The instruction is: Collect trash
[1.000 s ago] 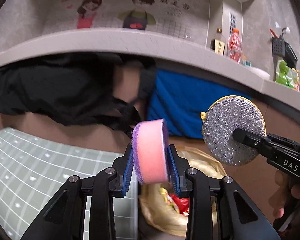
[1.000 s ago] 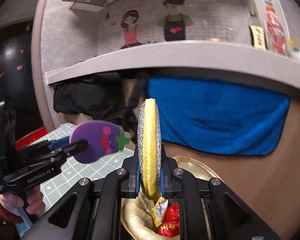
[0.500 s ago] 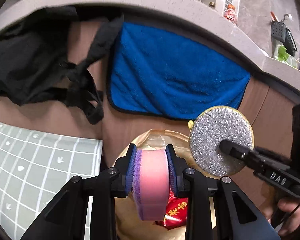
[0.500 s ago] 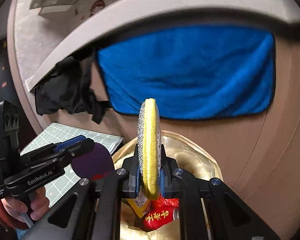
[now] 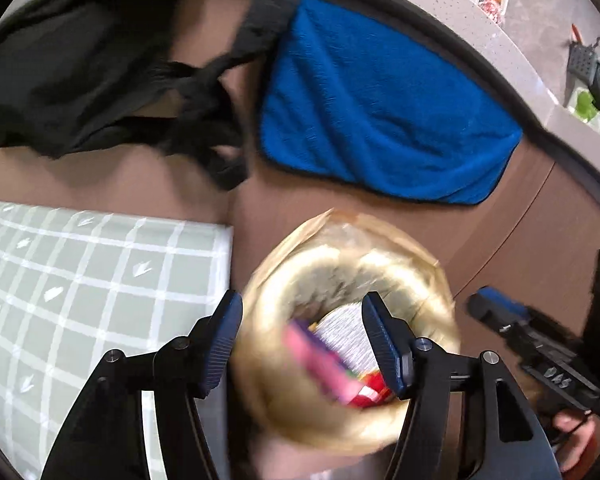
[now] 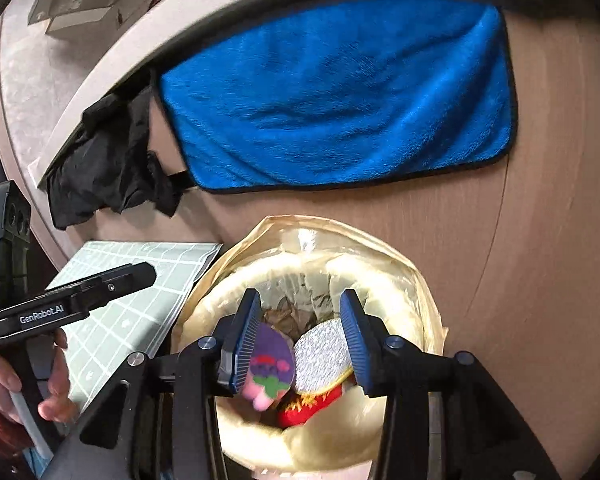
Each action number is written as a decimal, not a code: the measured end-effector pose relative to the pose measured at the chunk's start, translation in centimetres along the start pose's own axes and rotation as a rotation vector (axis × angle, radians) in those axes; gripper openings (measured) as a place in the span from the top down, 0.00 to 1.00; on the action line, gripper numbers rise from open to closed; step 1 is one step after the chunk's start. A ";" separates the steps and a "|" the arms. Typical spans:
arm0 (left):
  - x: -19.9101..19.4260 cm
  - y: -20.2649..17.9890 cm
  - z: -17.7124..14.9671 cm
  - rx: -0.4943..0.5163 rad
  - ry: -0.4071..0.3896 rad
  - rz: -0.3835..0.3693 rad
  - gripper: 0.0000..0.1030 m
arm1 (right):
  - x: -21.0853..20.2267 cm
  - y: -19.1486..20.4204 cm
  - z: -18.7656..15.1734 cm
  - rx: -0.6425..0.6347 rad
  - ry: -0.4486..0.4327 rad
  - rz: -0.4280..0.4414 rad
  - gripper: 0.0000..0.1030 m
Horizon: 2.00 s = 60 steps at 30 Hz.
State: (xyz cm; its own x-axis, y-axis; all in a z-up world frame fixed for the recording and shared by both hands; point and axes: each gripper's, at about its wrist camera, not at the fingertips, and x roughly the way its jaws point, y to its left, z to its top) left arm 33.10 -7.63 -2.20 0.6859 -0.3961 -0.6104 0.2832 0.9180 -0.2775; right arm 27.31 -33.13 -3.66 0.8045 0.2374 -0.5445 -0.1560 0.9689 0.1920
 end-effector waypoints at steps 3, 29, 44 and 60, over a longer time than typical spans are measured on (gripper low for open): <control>-3.6 0.8 -2.8 0.022 -0.024 0.066 0.39 | -2.1 2.1 -1.0 -0.003 -0.004 0.022 0.61; -25.2 -4.2 -23.3 0.079 -0.242 0.399 0.39 | -19.8 17.8 -17.3 -0.218 -0.112 0.027 0.59; -27.6 -3.2 -24.5 0.019 -0.269 0.474 0.39 | -20.6 19.6 -17.7 -0.256 -0.145 0.062 0.59; -28.3 -3.9 -24.6 0.034 -0.295 0.479 0.39 | -20.7 19.8 -17.9 -0.268 -0.146 0.073 0.59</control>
State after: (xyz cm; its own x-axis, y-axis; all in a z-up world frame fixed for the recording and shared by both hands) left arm -3.94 -0.47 -2.09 0.9003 0.0827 -0.4274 -0.0884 0.9961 0.0066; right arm -2.70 -17.60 -3.14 0.8566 0.3131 -0.4101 -0.3461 0.9382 -0.0067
